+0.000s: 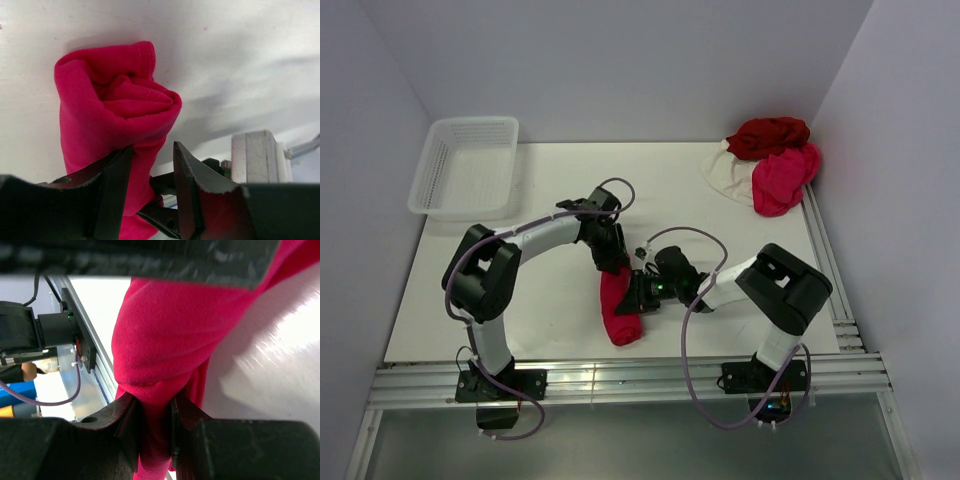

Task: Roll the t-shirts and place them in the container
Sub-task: Roll the tshirt

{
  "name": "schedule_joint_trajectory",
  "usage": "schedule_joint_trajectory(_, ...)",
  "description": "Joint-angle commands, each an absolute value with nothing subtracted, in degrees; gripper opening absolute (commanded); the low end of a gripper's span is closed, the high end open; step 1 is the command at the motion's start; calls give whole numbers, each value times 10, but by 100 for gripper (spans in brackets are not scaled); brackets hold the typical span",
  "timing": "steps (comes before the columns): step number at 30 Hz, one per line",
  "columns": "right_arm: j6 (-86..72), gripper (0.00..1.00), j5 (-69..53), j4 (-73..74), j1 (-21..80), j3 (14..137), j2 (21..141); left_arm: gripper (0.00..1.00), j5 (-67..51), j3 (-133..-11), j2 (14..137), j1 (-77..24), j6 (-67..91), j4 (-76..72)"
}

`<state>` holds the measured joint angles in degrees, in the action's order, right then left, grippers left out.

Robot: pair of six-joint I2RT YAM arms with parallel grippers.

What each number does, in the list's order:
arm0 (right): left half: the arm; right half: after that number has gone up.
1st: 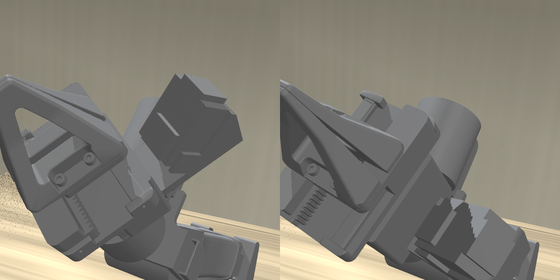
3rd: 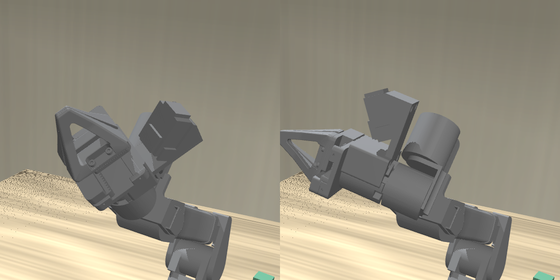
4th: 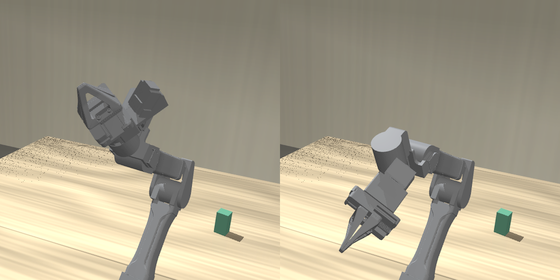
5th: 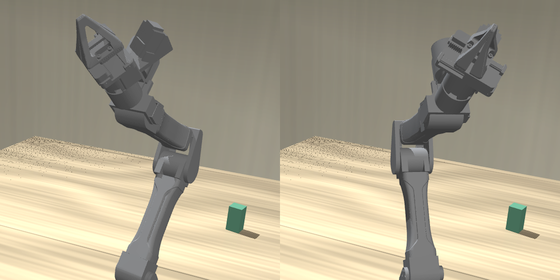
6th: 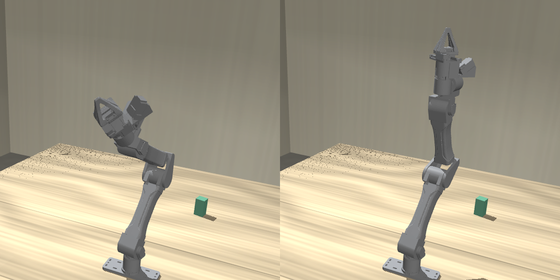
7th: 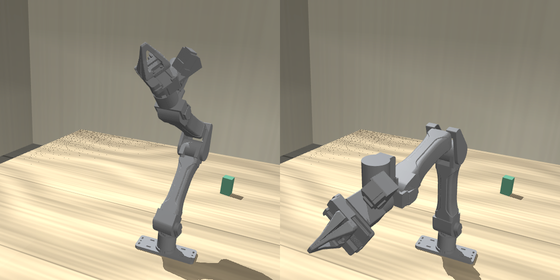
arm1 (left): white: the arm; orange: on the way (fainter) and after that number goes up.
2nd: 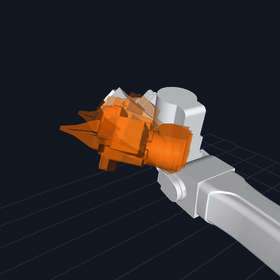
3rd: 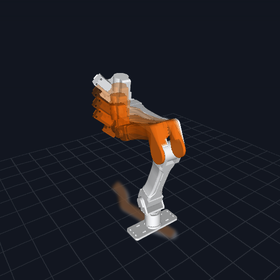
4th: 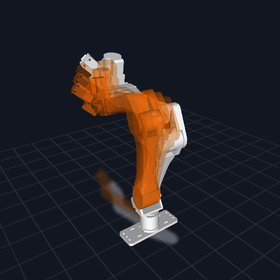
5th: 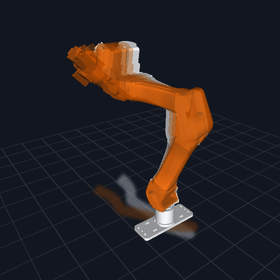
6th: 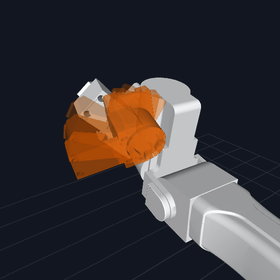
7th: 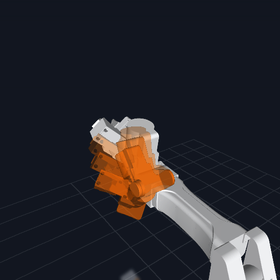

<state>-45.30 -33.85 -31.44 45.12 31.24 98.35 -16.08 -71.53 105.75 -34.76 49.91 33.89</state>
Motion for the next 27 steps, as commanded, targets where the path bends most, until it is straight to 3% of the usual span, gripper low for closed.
schedule_joint_trajectory(1, -427, 0, -289, -246, 455, 274, 977, 45, -20, -736, 1114, -355, 502, 434)
schedule_joint_trajectory(11, -431, 1, -259, -244, 455, 210, 947, 42, 25, -721, 1139, -356, 533, 478)
schedule_joint_trajectory(13, -430, 10, -256, -241, 455, 196, 934, 42, 30, -718, 1139, -355, 538, 482)
schedule_joint_trajectory(14, -429, 25, -256, -240, 454, 192, 927, 42, 31, -718, 1139, -355, 540, 484)
schedule_joint_trajectory(18, -428, 53, -246, -201, 452, 181, 851, 41, 36, -712, 1139, -355, 549, 487)
schedule_joint_trajectory(25, -424, 87, -205, -38, 453, 220, 736, 41, 29, -695, 1132, -356, 567, 471)
schedule_joint_trajectory(27, -485, 94, -186, 44, 453, 221, 676, 40, 16, -683, 1128, -355, 590, 457)
